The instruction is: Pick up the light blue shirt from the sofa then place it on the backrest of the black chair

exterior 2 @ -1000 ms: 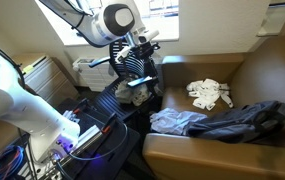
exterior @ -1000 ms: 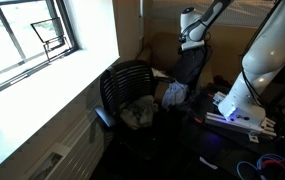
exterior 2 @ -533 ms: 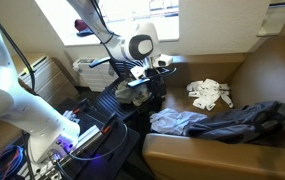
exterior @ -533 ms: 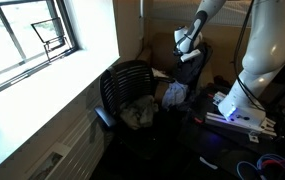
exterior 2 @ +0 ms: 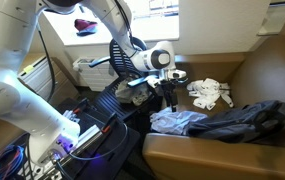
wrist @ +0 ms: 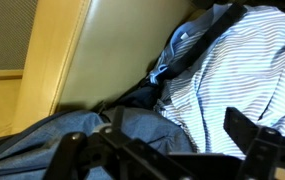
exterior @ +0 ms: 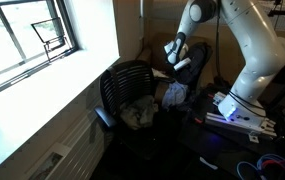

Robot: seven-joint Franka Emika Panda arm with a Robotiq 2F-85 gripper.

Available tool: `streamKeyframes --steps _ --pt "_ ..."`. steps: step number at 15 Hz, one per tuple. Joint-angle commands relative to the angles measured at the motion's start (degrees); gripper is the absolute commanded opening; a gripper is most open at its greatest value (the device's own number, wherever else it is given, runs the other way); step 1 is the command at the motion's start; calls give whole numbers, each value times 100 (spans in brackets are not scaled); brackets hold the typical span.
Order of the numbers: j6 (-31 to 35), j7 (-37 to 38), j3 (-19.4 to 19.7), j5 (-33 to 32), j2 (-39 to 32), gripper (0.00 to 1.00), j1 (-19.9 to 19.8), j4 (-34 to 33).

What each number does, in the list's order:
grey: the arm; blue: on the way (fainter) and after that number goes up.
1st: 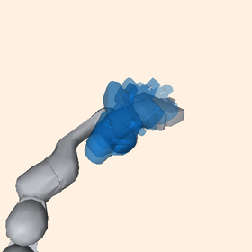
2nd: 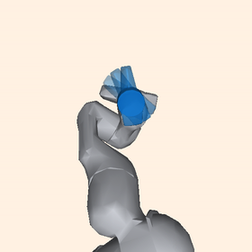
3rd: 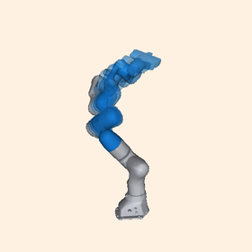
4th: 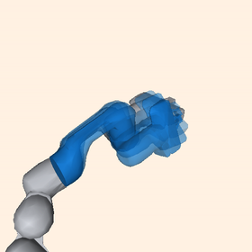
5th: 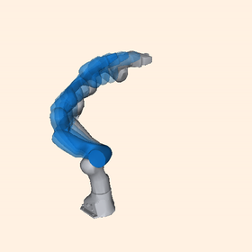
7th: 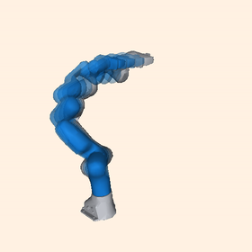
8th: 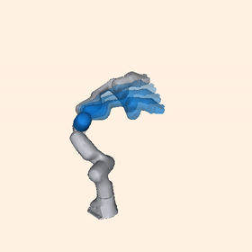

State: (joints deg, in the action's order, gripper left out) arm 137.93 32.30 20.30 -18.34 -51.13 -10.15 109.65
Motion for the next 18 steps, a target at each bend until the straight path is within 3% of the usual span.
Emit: streamKeyframes --steps 1,6,8,11,13,14,16,18 --pt "798 -6 0 747 200 100 -48 335" --pt "1823 536 -35 2196 -1050 100 -69 -559" --pt "1862 866 106 2545 -1701 100 -1 -1080" --pt "662 1171 143 2780 -2553 100 -257 -2099" --pt "-82 574 -57 2601 -2935 100 -692 -2718" --pt "503 938 129 2696 -2571 100 -236 -1982" --pt "194 725 81 2703 -2910 100 -479 -2452" --pt "1495 884 143 2821 -2572 100 -223 -1700"
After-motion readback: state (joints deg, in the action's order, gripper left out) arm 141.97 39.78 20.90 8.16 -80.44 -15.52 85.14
